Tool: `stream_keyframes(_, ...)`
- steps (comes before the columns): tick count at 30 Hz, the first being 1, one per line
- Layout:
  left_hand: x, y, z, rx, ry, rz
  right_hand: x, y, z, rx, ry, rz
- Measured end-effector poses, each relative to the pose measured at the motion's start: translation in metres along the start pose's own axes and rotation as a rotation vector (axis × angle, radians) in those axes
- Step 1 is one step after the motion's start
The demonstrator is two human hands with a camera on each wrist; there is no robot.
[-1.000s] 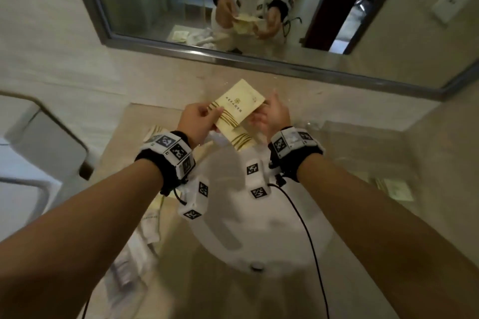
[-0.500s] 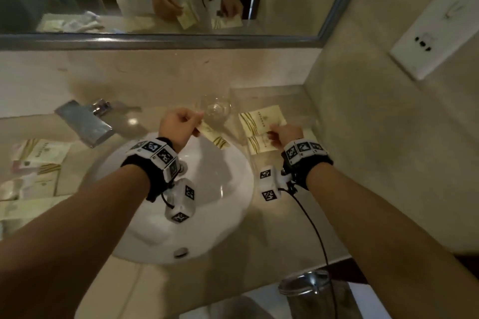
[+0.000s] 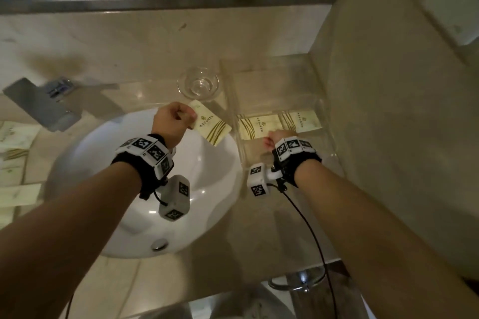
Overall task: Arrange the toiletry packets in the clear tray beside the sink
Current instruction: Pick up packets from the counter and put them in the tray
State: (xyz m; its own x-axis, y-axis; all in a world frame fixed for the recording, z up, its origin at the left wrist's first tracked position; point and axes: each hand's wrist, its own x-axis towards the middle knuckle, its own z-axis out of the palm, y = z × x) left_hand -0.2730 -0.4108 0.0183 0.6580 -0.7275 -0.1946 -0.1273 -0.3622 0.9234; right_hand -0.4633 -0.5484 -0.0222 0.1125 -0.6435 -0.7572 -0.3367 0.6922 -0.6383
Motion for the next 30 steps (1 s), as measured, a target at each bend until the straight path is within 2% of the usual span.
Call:
stream_keyframes(2, 0.004, -0.004, -0.001, 0.013, -0.001, -0.016, 0.004, -0.004, 0.01, 0.091, 0.02, 0.016)
stream_keyframes(5, 0.009, -0.003, 0.0, 0.021, -0.042, -0.041, 0.004, -0.008, 0.016, 0.074, 0.019, -0.009)
stream_keyframes(7, 0.012, -0.002, 0.002, 0.013, -0.087, -0.052, 0.008, -0.005, 0.012, -0.004, 0.041, -0.02)
stream_keyframes(11, 0.014, 0.008, 0.01, -0.081, -0.136, -0.09, 0.013, -0.005, 0.003, -0.324, 0.085, -0.123)
stream_keyframes(14, 0.014, 0.018, 0.018, -0.118, -0.199, -0.073, 0.001, -0.018, -0.003, -0.359, 0.117, -0.117)
stream_keyframes(17, 0.013, 0.028, 0.03, -0.118, -0.26, -0.044, -0.013, -0.029, -0.002, -0.351, -0.051, -0.274)
stream_keyframes(19, 0.013, 0.035, 0.04, -0.137, -0.283, -0.022, -0.027, -0.036, -0.002, -0.439, -0.203, -0.376)
stream_keyframes(22, 0.011, 0.044, 0.053, -0.149, -0.305, 0.004, -0.033, -0.039, -0.002, -0.564, -0.327, -0.397)
stream_keyframes(26, 0.011, 0.05, 0.062, -0.112, -0.265, 0.04, -0.034, -0.03, -0.018, -0.299, -0.345, -0.278)
stream_keyframes(30, 0.012, 0.047, 0.069, -0.075, -0.264, 0.028, -0.031, -0.02, -0.056, 0.162, -0.13, -0.15)
